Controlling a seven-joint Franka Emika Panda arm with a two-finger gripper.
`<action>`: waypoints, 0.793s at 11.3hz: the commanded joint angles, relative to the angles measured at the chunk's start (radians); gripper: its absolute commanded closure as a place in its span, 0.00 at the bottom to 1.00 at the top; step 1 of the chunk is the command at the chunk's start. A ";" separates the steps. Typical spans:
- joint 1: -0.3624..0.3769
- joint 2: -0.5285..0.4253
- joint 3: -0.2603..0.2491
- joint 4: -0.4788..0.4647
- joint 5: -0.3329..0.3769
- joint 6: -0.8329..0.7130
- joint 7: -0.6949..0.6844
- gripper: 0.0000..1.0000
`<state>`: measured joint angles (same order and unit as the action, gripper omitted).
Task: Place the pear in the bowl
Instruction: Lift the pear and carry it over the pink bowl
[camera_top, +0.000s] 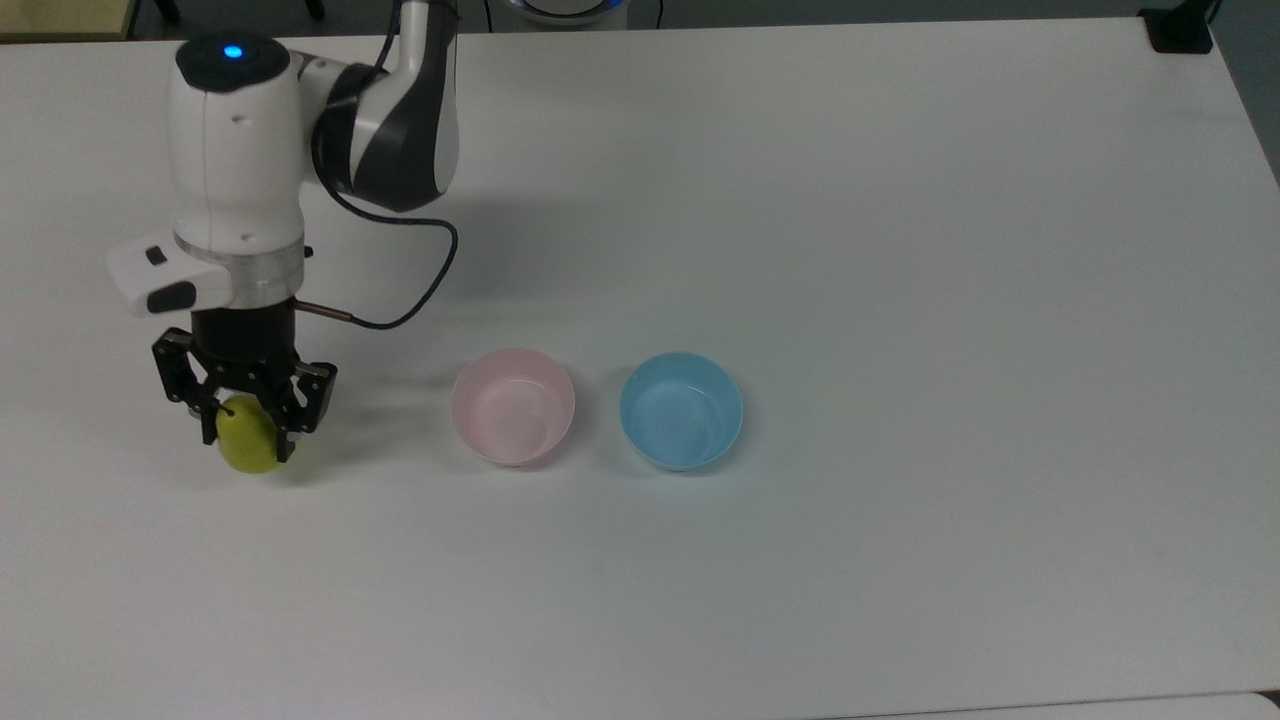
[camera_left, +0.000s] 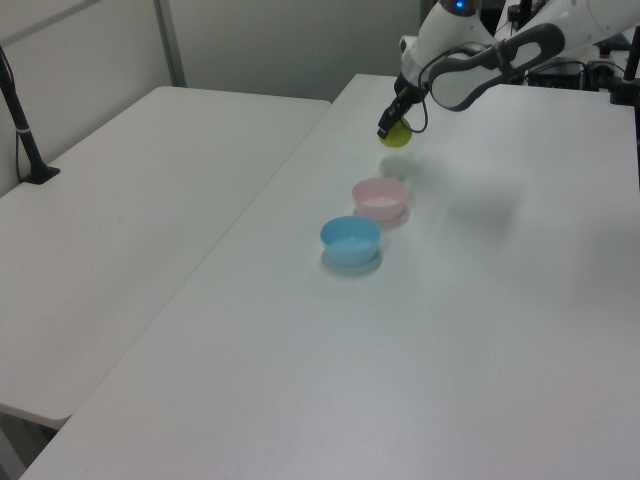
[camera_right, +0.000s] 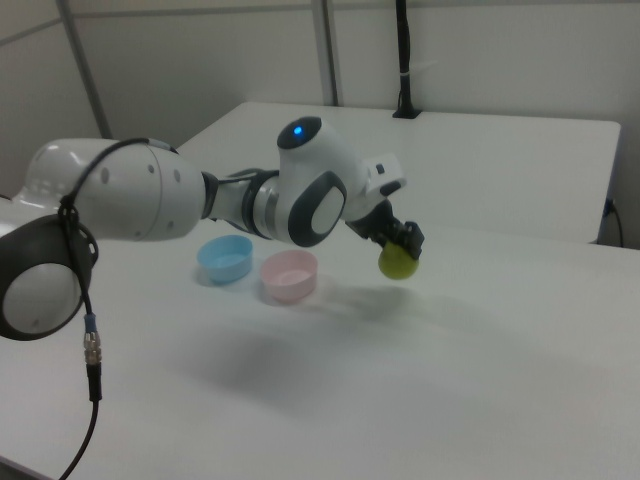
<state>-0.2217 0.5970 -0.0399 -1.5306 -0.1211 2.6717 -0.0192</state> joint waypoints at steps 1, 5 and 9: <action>0.012 -0.142 0.003 -0.043 0.004 -0.131 0.008 0.80; 0.087 -0.287 0.014 -0.048 0.006 -0.361 0.108 0.79; 0.211 -0.307 0.012 -0.081 0.004 -0.397 0.280 0.79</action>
<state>-0.0713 0.3240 -0.0160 -1.5456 -0.1196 2.2820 0.1832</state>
